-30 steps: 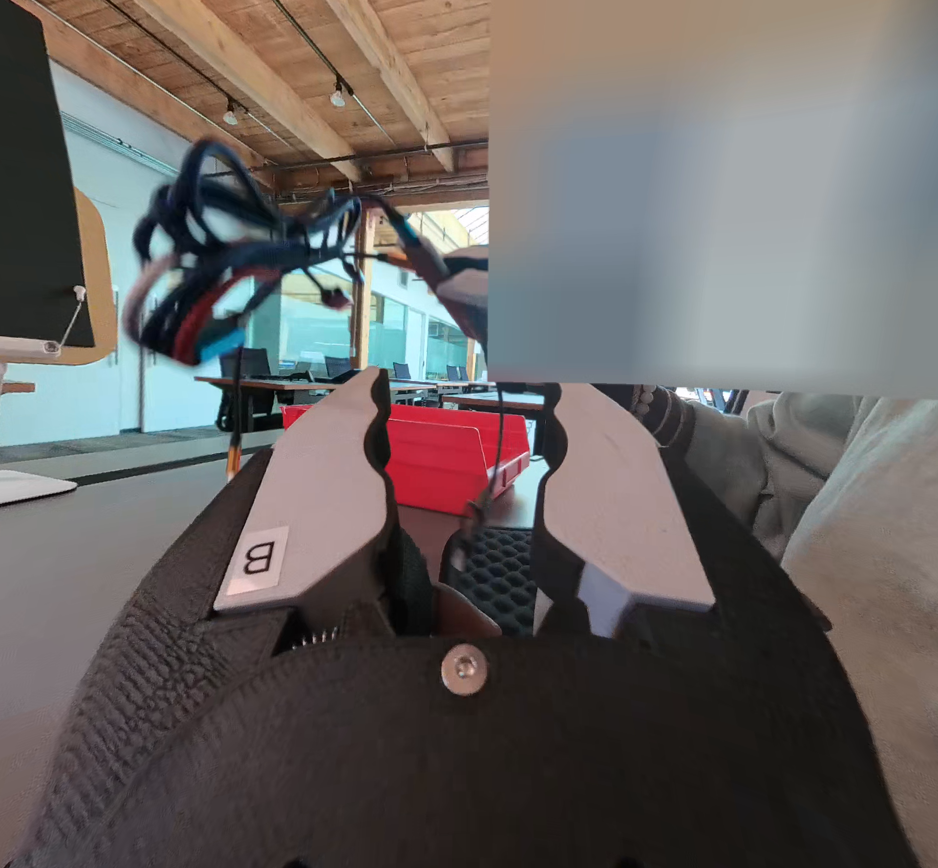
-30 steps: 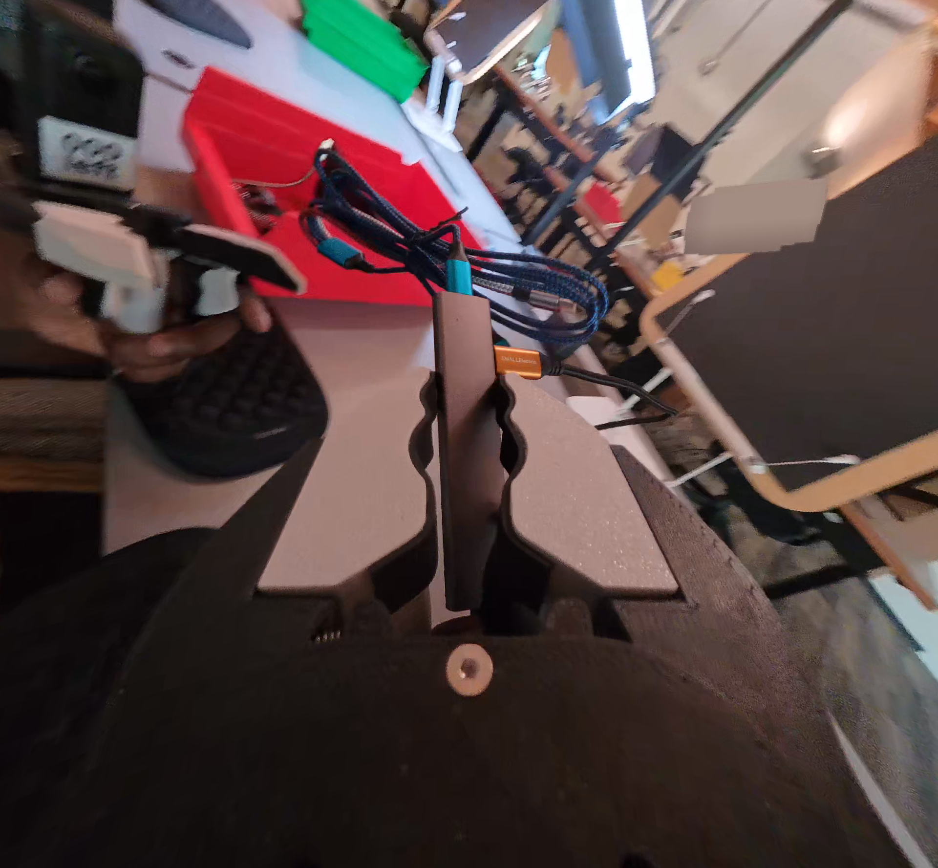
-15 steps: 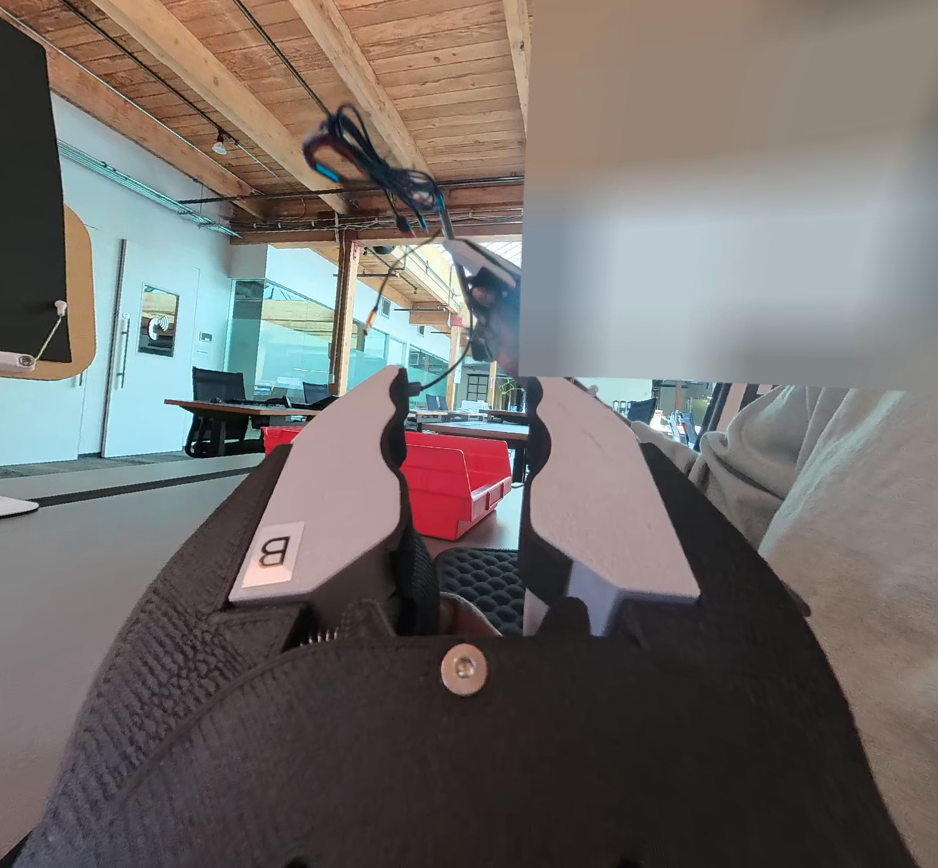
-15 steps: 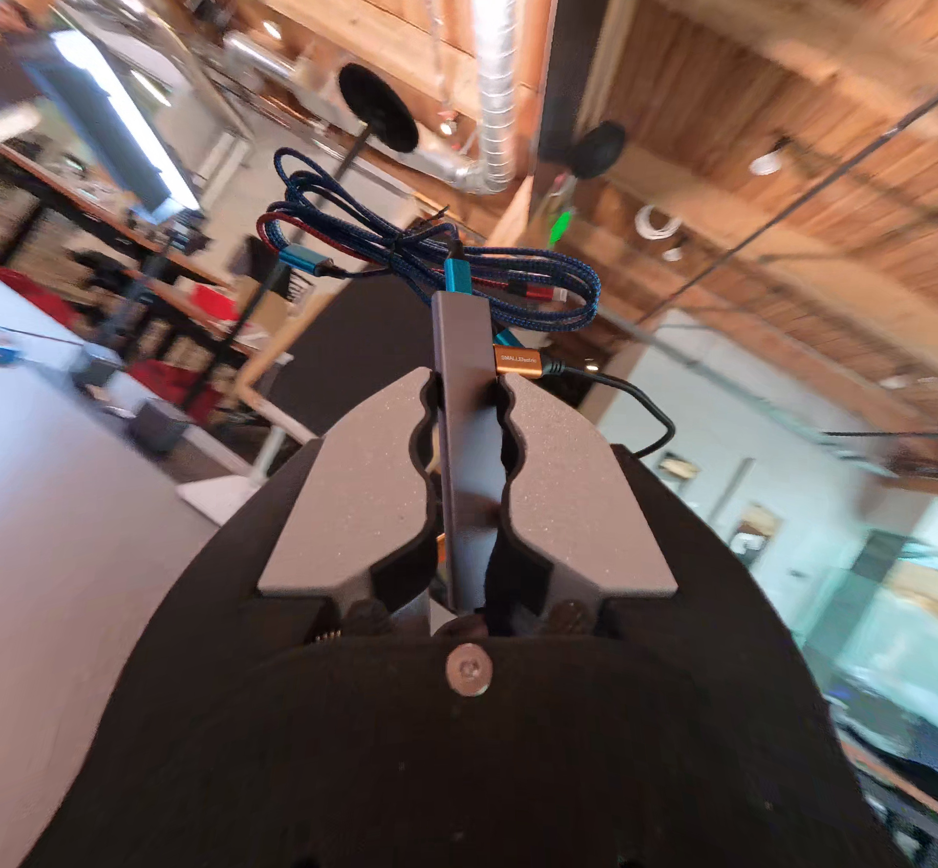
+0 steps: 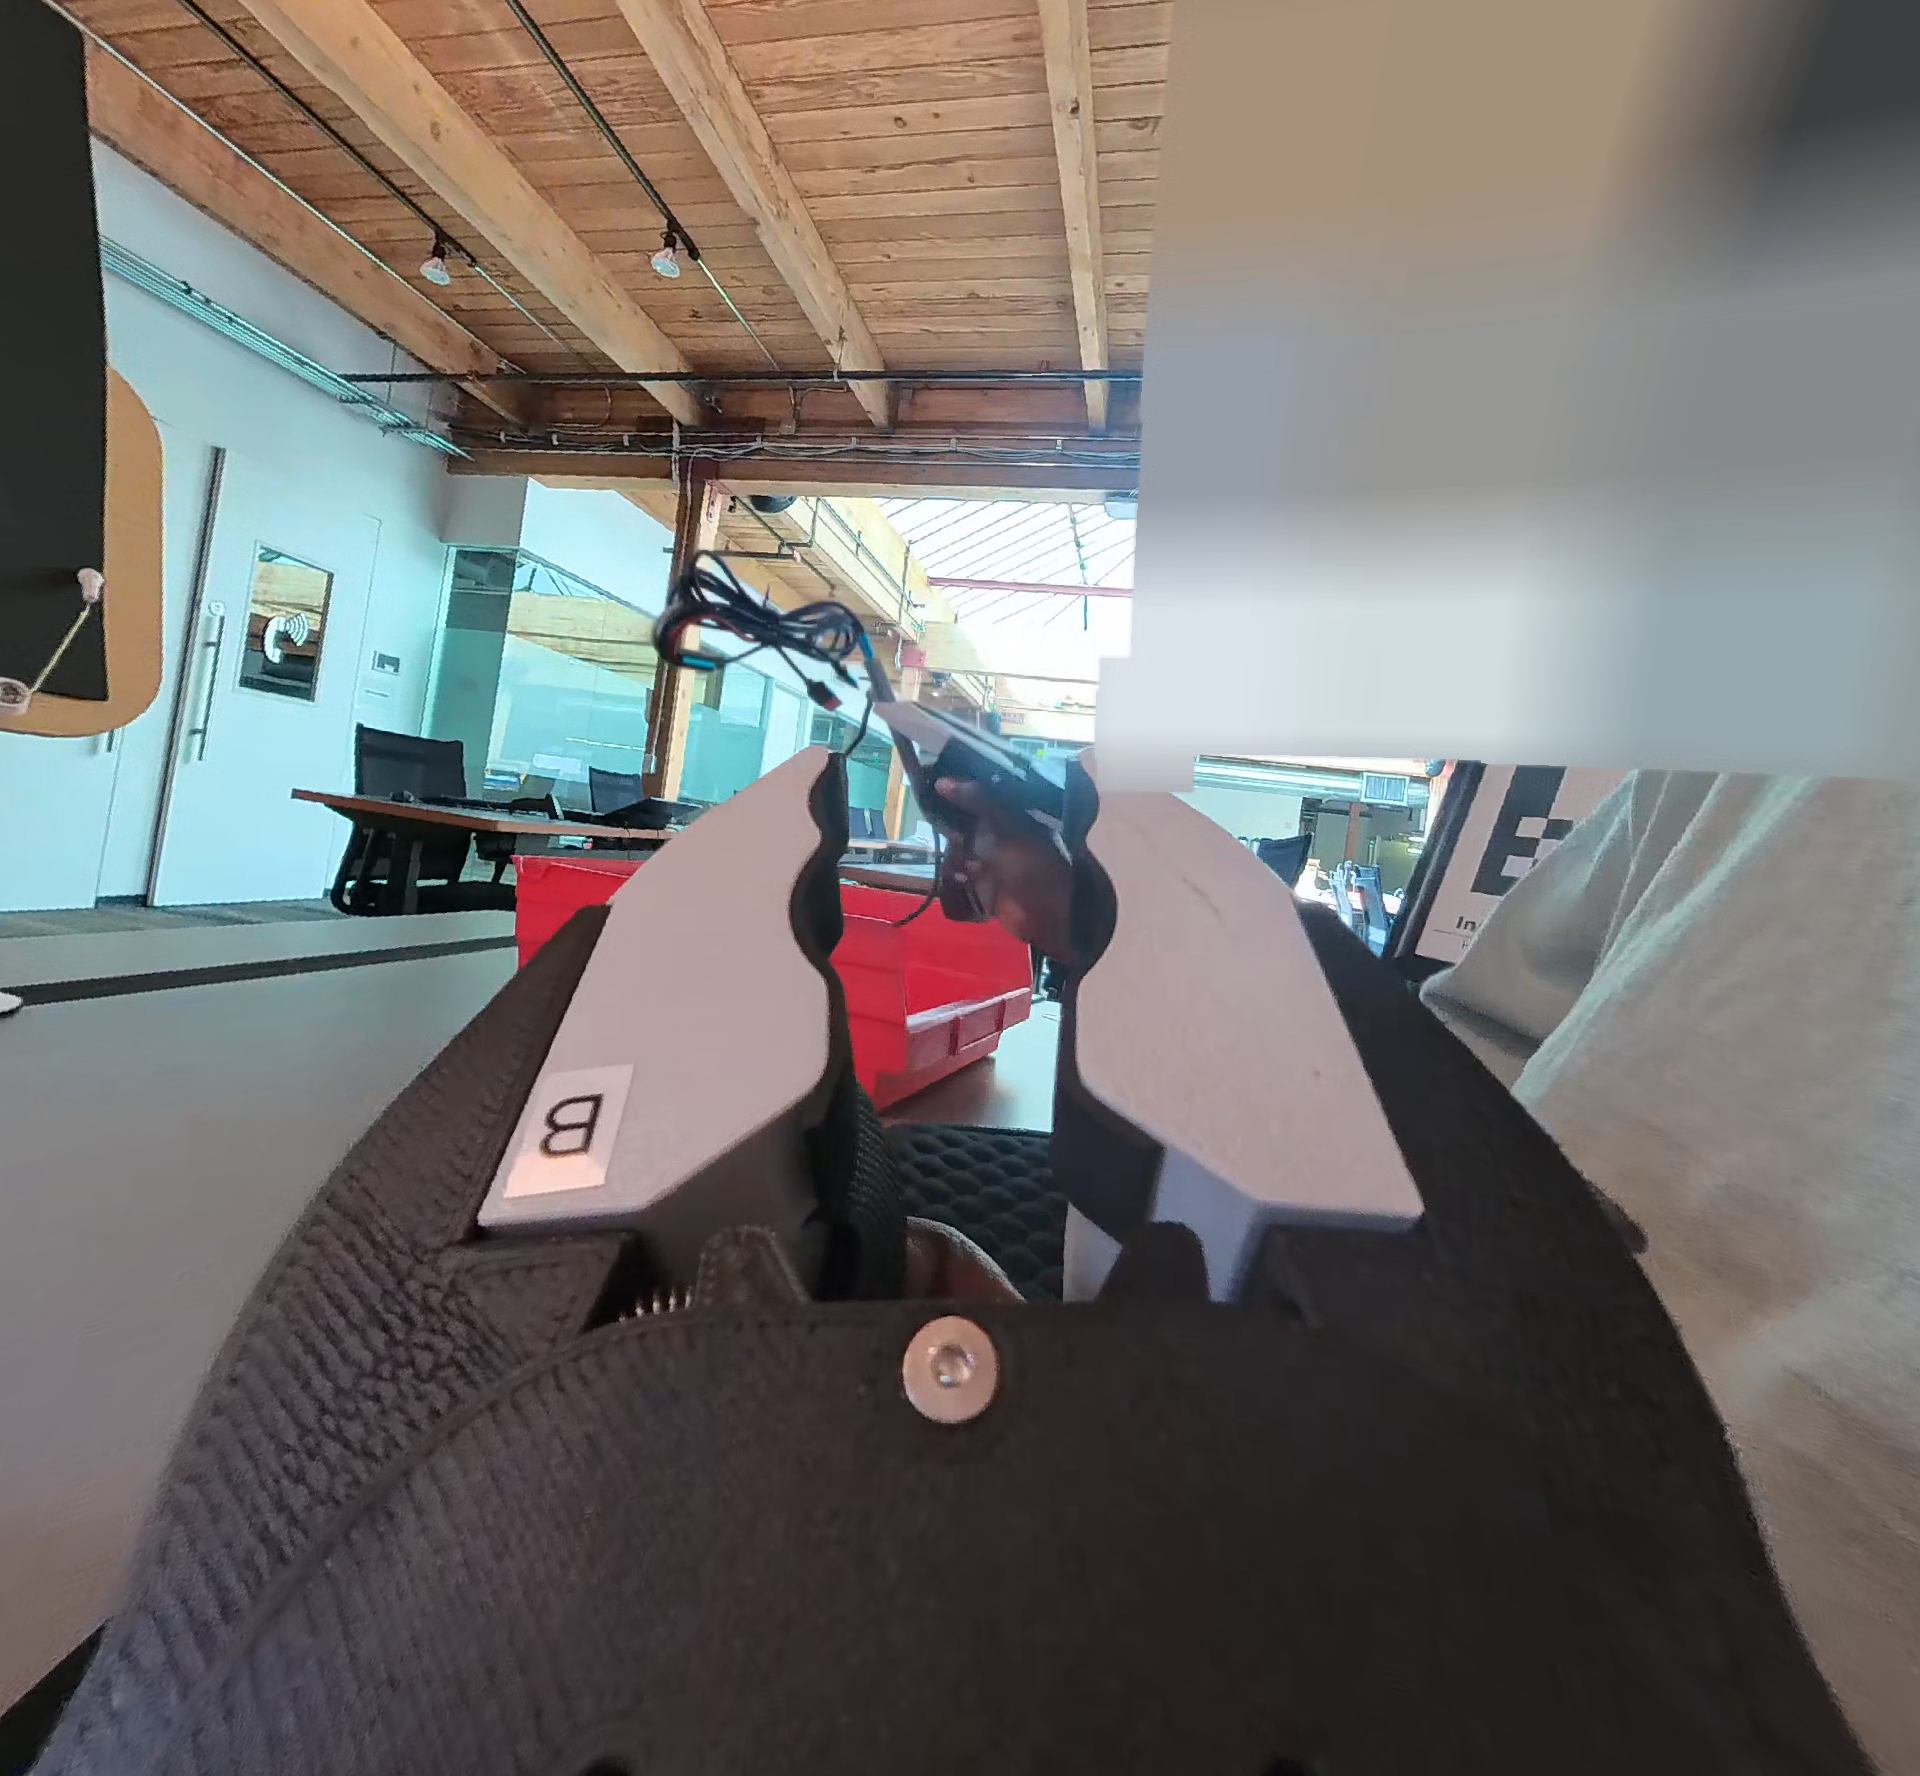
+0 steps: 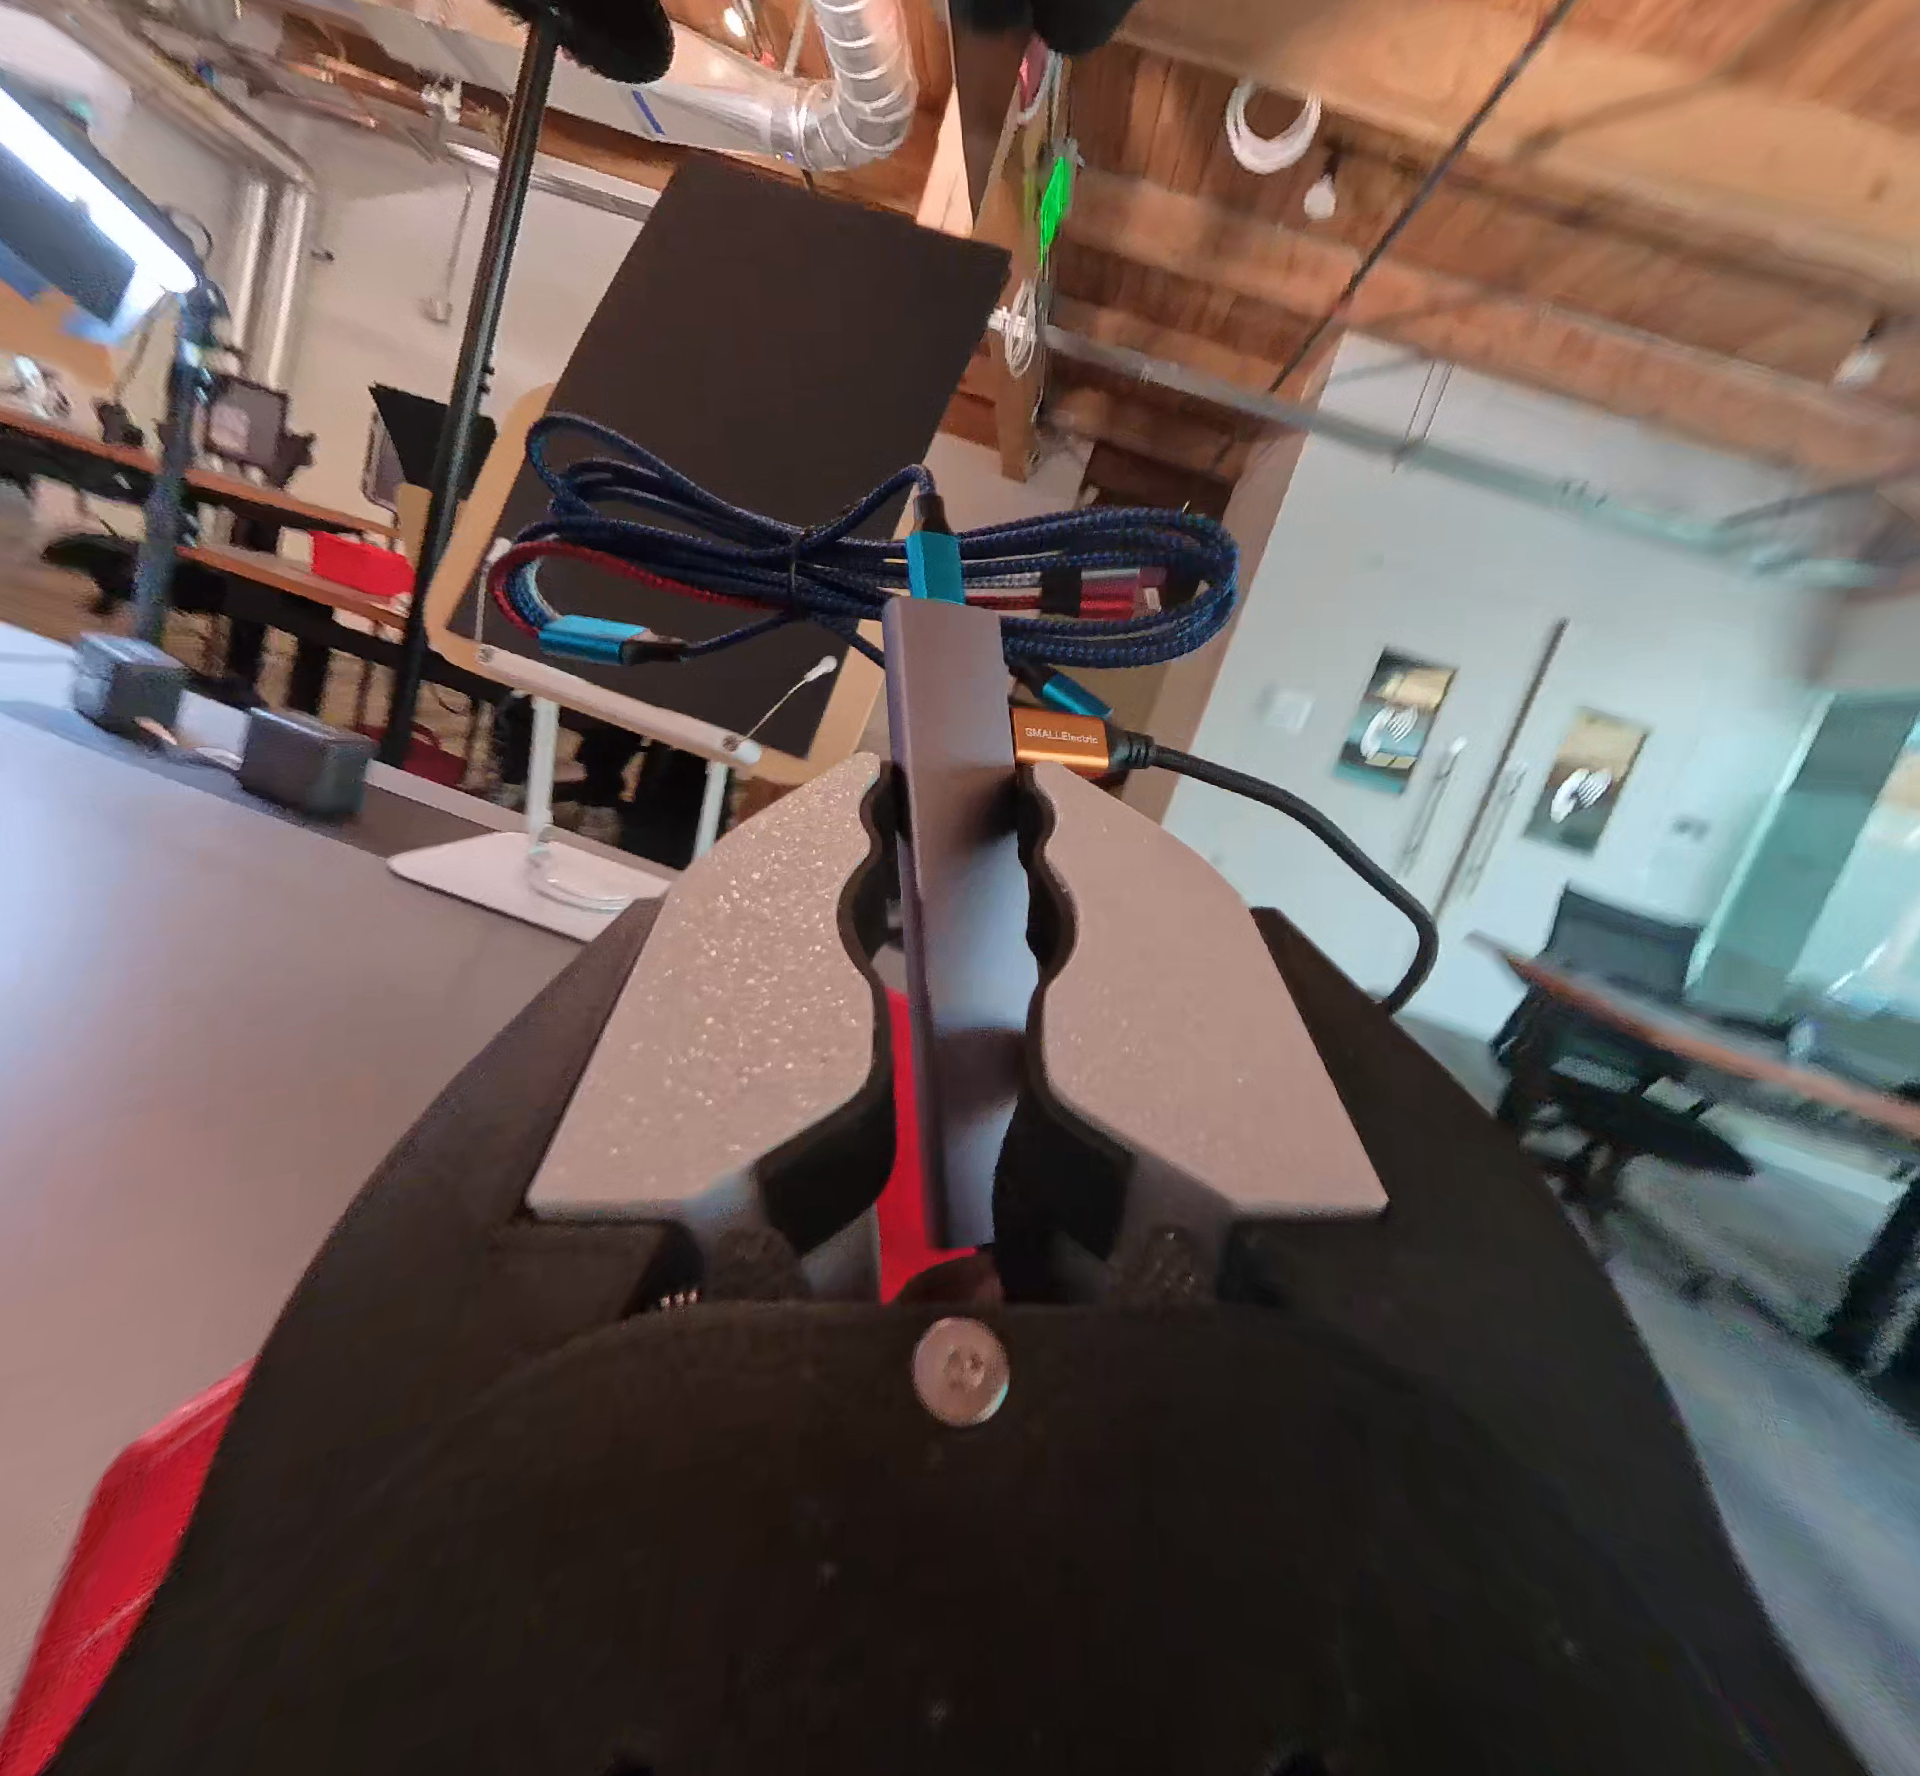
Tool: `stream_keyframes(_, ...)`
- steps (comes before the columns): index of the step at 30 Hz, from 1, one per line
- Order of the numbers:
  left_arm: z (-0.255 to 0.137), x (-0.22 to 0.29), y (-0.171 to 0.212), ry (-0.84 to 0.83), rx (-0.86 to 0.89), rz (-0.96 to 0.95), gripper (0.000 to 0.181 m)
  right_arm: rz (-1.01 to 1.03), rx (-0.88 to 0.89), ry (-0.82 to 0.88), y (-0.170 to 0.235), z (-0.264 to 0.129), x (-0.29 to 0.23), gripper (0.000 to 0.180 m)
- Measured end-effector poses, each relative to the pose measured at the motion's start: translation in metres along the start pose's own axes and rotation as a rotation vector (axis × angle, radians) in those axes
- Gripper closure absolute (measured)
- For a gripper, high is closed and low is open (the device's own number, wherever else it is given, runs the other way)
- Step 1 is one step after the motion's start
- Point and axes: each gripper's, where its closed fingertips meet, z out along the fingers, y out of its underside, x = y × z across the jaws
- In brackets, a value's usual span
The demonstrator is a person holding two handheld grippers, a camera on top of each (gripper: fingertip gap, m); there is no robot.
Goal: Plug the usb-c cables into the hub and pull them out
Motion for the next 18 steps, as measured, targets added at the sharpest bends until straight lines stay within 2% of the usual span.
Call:
stream_keyframes(5, 0.002, -0.006, 0.003, -0.019, -0.022, -0.032, 0.142, 0.323, -0.200, 0.091, 0.059, -0.015, 0.012, 0.158)
stream_keyframes(9, 0.004, -0.010, 0.007, -0.041, -0.049, -0.051, 0.142, 0.410, -0.437, 0.146, 0.093, -0.024, 0.014, 0.158)
stream_keyframes(10, 0.005, -0.012, 0.008, -0.050, -0.058, -0.054, 0.142, 0.398, -0.424, 0.143, 0.089, -0.023, 0.014, 0.162)
stream_keyframes(18, 0.009, -0.016, 0.018, -0.070, -0.131, -0.068, 0.142, 0.403, -0.019, 0.143, 0.006, -0.032, 0.022, 0.152)
